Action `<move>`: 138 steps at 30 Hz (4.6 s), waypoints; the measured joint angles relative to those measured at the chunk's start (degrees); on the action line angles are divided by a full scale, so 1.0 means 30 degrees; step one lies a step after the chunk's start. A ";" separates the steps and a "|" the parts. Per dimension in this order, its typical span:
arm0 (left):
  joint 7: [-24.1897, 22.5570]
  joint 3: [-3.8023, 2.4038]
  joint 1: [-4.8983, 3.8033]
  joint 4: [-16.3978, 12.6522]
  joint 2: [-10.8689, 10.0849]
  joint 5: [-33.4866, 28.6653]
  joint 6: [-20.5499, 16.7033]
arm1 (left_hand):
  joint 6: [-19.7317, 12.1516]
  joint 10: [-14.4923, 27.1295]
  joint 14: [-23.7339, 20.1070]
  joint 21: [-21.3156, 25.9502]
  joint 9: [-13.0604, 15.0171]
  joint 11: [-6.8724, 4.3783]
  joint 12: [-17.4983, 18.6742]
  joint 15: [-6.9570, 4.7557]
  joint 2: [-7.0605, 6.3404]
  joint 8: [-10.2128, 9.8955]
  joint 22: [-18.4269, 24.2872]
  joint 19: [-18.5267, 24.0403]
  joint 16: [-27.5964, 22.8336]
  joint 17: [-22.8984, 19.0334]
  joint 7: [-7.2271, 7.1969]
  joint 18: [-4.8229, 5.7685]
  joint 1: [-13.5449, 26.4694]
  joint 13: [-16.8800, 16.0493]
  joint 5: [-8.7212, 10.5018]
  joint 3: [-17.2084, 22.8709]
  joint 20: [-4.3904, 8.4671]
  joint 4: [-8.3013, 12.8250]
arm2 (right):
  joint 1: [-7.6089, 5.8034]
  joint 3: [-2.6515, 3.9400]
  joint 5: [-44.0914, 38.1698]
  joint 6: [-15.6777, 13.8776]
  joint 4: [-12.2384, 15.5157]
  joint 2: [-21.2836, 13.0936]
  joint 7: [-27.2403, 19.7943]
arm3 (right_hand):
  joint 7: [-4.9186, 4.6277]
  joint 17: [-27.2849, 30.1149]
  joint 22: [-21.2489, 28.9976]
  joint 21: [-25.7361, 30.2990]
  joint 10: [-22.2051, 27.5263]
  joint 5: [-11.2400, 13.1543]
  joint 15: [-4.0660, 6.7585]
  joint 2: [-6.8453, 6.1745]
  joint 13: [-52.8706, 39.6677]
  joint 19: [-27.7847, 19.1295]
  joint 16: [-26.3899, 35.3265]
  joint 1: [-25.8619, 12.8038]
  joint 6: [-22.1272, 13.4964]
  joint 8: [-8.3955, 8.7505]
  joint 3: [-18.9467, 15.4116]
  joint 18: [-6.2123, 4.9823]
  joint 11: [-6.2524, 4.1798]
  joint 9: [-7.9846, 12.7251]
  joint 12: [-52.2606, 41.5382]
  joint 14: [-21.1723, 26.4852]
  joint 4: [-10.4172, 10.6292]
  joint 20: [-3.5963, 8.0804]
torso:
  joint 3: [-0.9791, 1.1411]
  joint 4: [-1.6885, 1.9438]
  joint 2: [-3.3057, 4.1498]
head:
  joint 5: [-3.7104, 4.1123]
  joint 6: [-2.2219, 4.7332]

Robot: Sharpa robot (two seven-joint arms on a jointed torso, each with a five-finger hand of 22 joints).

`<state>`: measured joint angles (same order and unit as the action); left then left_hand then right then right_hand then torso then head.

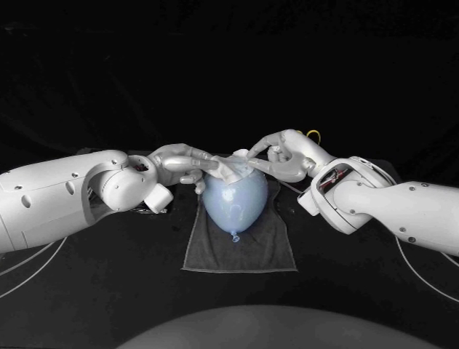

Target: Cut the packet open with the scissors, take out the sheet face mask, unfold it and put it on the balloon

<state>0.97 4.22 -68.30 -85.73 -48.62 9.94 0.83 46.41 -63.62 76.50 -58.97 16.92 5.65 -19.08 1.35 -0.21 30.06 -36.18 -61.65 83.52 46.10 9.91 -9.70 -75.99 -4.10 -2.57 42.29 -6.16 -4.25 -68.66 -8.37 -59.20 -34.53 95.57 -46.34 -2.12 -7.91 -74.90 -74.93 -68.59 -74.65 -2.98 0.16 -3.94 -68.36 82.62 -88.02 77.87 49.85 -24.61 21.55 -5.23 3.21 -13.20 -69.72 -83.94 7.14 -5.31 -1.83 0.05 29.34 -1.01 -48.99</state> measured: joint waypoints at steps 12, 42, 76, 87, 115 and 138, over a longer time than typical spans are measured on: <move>-0.0017 0.0000 0.0055 -0.0027 -0.0090 -0.0031 -0.0019 | -0.1050 0.0066 0.0020 0.0289 0.0128 0.0292 0.0484 0.0250 -0.0411 0.0342 0.0325 0.0071 -0.0074 -0.0046 0.0455 0.0014 0.1886 0.0001 -0.0105 -0.0538 -0.0278 -0.1767 | 0.0499 -0.0021 -0.2541 -0.0504 0.0305 0.0414 -0.0126 | 0.0209 -0.0005 0.0009 -0.1894 -0.2202 -0.0821 0.0134 -0.0205 -0.2195 0.0372 -0.0436 0.0330 0.1175 0.0096 0.1229 0.0483 -0.0237 0.0202 -0.3083 0.0130 -0.1436 0.0148 | 0.0002 -0.0004 0.0009 | -0.0125 0.0027; -0.0259 -0.0003 0.0123 -0.0264 -0.0584 -0.0783 0.1484 | 0.0424 0.0463 -0.0764 0.1634 -0.0353 0.0167 0.0895 0.0203 -0.2387 0.0444 0.1792 0.0423 -0.0734 -0.1728 -0.0078 -0.0100 0.1898 -0.0269 -0.0105 -0.7009 -0.0400 -0.4118 | 0.0743 -0.0018 -0.4945 -0.1848 0.0407 0.2154 0.2980 | 0.0529 0.0000 0.0001 -0.3279 -0.3060 -0.0400 0.0297 -0.0741 -0.2195 0.0457 -0.0563 -0.1783 0.1750 0.0097 0.0909 0.0606 -0.0384 0.0264 -0.4751 0.0233 -0.0795 0.0258 | -0.0011 0.0005 0.0005 | -0.0319 -0.0004; 0.0091 -0.0005 0.0292 -0.0250 -0.1028 -0.0173 0.2053 | 0.1587 -0.0097 -0.0686 0.1635 -0.1093 -0.0245 0.0591 -0.0134 -0.1816 -0.0639 0.1707 0.0208 -0.0734 -0.1642 -0.0471 -0.0040 -0.0183 -0.0648 -0.0103 -0.7911 -0.0057 -0.3911 | 0.1119 -0.0021 -0.6396 -0.2038 0.1518 0.1479 0.3402 | 0.0572 -0.0008 -0.0004 -0.3356 -0.3123 -0.0403 0.0332 -0.0919 -0.2195 0.0464 -0.0577 -0.2108 0.1792 0.0097 0.0750 0.0722 -0.0460 0.0280 -0.4814 0.0200 -0.0636 0.0410 | 0.0005 -0.0005 0.0002 | -0.0474 -0.0108; 0.0143 -0.0005 0.0343 -0.0249 -0.1129 -0.0023 0.2148 | 0.1764 -0.0164 -0.0694 0.1640 -0.1202 -0.0312 0.0518 -0.0143 -0.2221 -0.0789 0.1812 0.0209 -0.0806 -0.1735 -0.0645 -0.0023 -0.0319 -0.0738 -0.0103 -0.8453 -0.0058 -0.3920 | 0.1141 -0.0020 -0.6859 -0.2093 0.1206 0.1803 0.3575 | 0.0573 -0.0001 0.0005 -0.3278 -0.3094 -0.0403 0.0333 -0.0995 -0.2181 0.0459 -0.0505 -0.2184 0.1792 0.0097 0.0751 0.0727 -0.0488 0.0303 -0.4802 0.0200 -0.0637 0.0407 | -0.0002 0.0000 0.0009 | -0.0491 -0.0165; -0.0094 -0.0007 0.0384 -0.0311 -0.1176 0.0406 0.3156 | 0.2582 -0.0369 -0.0906 0.0963 -0.1402 -0.0379 0.0521 -0.0349 -0.1576 -0.1110 0.1178 0.0694 -0.0997 -0.2043 -0.0564 -0.0020 -0.2943 -0.0697 -0.0011 -0.2962 0.0209 0.0107 | 0.1274 -0.0014 -0.7601 -0.1632 0.0616 0.2629 0.4141 | 0.0575 -0.0013 -0.0004 -0.3094 -0.3088 -0.0225 0.0332 -0.1272 -0.2195 0.0446 -0.0535 -0.2461 0.1792 0.0098 0.0427 0.0735 -0.0488 0.0362 -0.4692 0.0199 -0.0492 0.0397 | 0.0000 -0.0011 0.0002 | -0.0635 -0.0337; -0.0479 -0.0010 0.0398 -0.0372 -0.1178 0.0495 0.3195 | 0.2323 -0.0338 -0.0975 0.0887 -0.1166 -0.0351 0.0531 -0.0274 -0.1143 -0.0994 0.1091 0.0896 -0.0998 -0.2034 -0.0545 -0.0077 -0.2305 -0.0681 -0.0002 -0.2308 0.0144 0.0309 | 0.1340 -0.0023 -0.7613 -0.1703 0.0650 0.2650 0.4275 | 0.0776 -0.0008 0.0007 -0.3272 -0.3133 0.0011 0.0411 0.0316 -0.2194 0.0463 -0.0581 -0.1226 0.2133 -0.0160 0.2010 0.0737 -0.0657 0.0261 -0.4843 0.0277 -0.0740 0.0543 | 0.0016 -0.0011 0.0002 | -0.0560 -0.0337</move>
<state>-0.46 4.19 -67.10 -86.84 -52.15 11.43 10.41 53.38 -64.63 73.57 -56.31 13.42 4.60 -17.48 0.53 -3.64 27.08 -32.91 -58.96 80.53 40.00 8.28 -9.93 -82.91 -6.14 -2.58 35.36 -5.73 -3.32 -64.64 -8.44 -82.04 -39.64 97.52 -38.39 10.71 -5.58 -74.93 -74.91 -78.41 -84.04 -2.94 1.39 -3.00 -74.94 84.01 -89.76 74.19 56.25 -25.09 27.58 -3.02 1.23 -12.41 -84.25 -83.11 4.92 -3.68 -1.78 0.02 29.35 -2.69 -50.00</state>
